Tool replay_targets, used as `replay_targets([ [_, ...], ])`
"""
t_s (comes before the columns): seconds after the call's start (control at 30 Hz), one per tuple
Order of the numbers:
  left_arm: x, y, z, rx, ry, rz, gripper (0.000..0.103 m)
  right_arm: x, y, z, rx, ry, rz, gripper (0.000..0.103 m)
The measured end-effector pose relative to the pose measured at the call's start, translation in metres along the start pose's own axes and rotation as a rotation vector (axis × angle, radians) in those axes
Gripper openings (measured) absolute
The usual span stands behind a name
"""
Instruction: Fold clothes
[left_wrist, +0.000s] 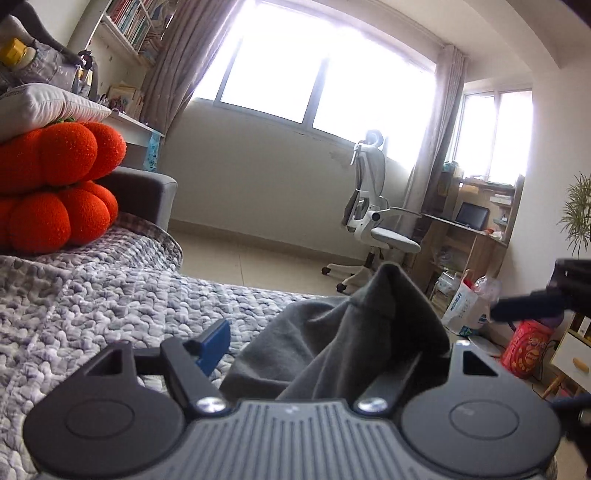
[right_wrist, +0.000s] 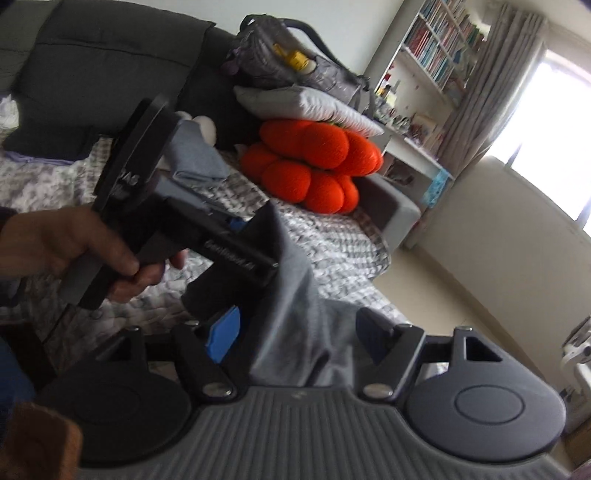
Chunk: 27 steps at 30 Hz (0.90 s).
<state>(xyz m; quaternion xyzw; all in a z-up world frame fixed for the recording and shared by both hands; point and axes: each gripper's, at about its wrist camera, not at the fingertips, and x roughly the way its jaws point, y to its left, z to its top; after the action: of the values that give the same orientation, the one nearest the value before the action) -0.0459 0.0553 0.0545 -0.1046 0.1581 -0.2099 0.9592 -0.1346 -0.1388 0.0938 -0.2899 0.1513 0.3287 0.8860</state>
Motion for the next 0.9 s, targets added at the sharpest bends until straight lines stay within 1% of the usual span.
replay_targets([
  [0.07, 0.001, 0.005, 0.0, -0.018, 0.003, -0.017, 0.074, 0.014, 0.013, -0.003, -0.03, 0.035, 0.011, 0.073],
  [0.1, 0.001, 0.007, 0.0, -0.027, 0.005, -0.027, 0.075, 0.026, 0.019, -0.004, -0.056, 0.062, -0.014, 0.073],
  [0.17, 0.0, 0.01, -0.001, -0.035, 0.008, -0.042, 0.076, 0.049, 0.026, -0.006, -0.087, 0.096, -0.091, 0.073],
  [0.2, -0.002, 0.012, -0.002, -0.038, 0.009, -0.044, 0.077, 0.058, 0.026, -0.006, -0.078, 0.103, -0.11, 0.071],
  [0.23, -0.004, 0.014, -0.003, -0.04, 0.01, -0.045, 0.079, 0.065, 0.023, -0.005, -0.062, 0.111, -0.108, 0.051],
  [0.27, -0.006, 0.017, -0.004, -0.042, 0.011, -0.045, 0.08, 0.072, 0.02, -0.005, -0.044, 0.119, -0.105, 0.026],
  [0.3, -0.01, 0.019, -0.006, -0.04, 0.01, -0.046, 0.086, 0.073, 0.014, -0.003, -0.016, 0.12, -0.141, 0.005],
  [0.33, -0.014, 0.022, -0.009, -0.036, 0.008, -0.047, 0.093, 0.074, 0.008, -0.001, 0.012, 0.121, -0.179, 0.004],
  [0.4, -0.021, 0.024, -0.015, -0.021, 0.012, -0.055, 0.099, 0.056, -0.009, 0.008, 0.072, 0.064, -0.254, 0.004],
  [0.5, -0.024, 0.019, -0.026, 0.025, 0.04, -0.089, 0.1, 0.011, -0.042, 0.031, 0.179, -0.05, -0.359, 0.004],
  [0.53, -0.023, 0.014, -0.03, 0.057, 0.048, -0.09, 0.1, -0.005, -0.052, 0.04, 0.205, -0.09, -0.392, 0.004],
  [0.63, -0.015, -0.009, -0.038, 0.179, 0.061, -0.069, 0.101, -0.052, -0.075, 0.065, 0.258, -0.196, -0.445, 0.004],
  [0.7, -0.007, -0.026, -0.04, 0.237, 0.059, -0.064, 0.101, -0.081, -0.084, 0.08, 0.256, -0.254, -0.469, 0.004],
  [0.73, -0.004, -0.033, -0.04, 0.248, 0.053, -0.071, 0.102, -0.096, -0.088, 0.088, 0.255, -0.283, -0.481, 0.004],
  [0.8, 0.003, -0.05, -0.039, 0.256, 0.036, -0.097, 0.102, -0.117, -0.09, 0.102, 0.25, -0.325, -0.496, 0.004],
  [0.9, 0.012, -0.076, -0.037, 0.257, 0.008, -0.127, 0.102, -0.141, -0.091, 0.122, 0.21, -0.375, -0.532, 0.004],
])
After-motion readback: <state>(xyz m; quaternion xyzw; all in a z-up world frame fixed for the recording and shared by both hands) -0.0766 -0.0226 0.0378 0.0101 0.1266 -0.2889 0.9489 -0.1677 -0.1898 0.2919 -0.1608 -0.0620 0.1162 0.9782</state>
